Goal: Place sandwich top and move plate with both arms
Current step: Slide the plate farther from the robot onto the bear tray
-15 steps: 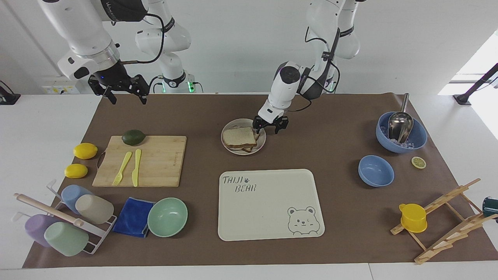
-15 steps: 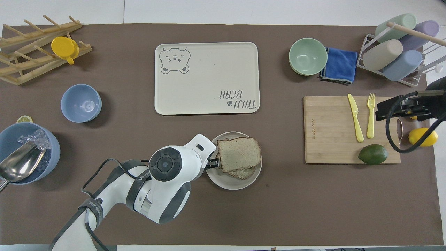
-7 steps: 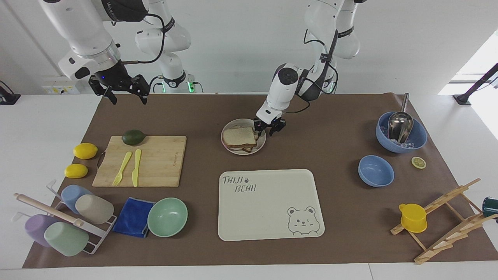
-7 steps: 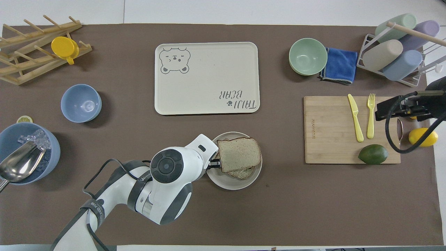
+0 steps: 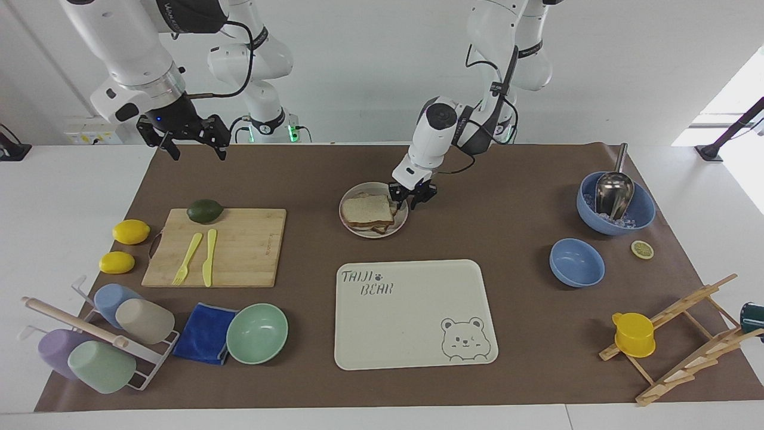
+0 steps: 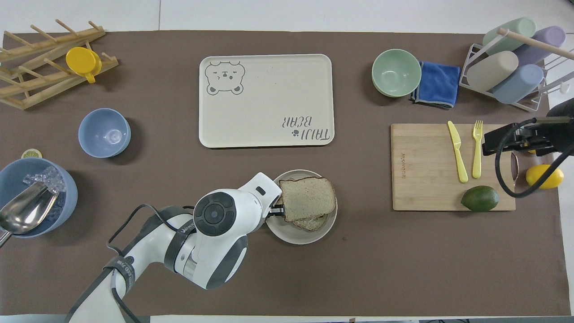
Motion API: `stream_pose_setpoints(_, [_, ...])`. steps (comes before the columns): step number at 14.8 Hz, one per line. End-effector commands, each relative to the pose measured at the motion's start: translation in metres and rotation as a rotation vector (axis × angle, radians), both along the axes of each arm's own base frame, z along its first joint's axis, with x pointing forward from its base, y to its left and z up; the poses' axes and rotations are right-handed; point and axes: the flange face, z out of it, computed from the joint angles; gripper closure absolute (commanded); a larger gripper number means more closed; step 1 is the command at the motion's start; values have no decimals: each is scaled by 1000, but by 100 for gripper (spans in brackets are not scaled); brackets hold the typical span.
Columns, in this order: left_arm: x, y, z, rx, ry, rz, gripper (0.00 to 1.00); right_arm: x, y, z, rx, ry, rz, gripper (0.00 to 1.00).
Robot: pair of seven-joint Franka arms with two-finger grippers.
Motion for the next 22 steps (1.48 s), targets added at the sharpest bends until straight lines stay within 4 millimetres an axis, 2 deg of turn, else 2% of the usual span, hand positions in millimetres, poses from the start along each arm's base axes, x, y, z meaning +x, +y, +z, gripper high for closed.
stream_pose_setpoints(1, [-1, 1, -10, 1, 2, -14, 84, -3, -1, -1, 14, 12, 20, 0])
stream_pose_setpoints(5, [-2, 0, -10, 1, 3, -17, 100, -3, -1, -1, 14, 12, 20, 0])
stream_pose_setpoints(13, [5, 0, -3, -10, 5, -3, 100, -3, 0, 0, 13, 11, 20, 0])
stream_pose_setpoints(18, [21, -4, 28, -28, 36, 6, 100, -3, -2, -1, 14, 11, 17, 0])
stream_pose_setpoints(22, [32, 4, 45, -76, 54, 1, 100, -3, -2, -1, 14, 11, 19, 0])
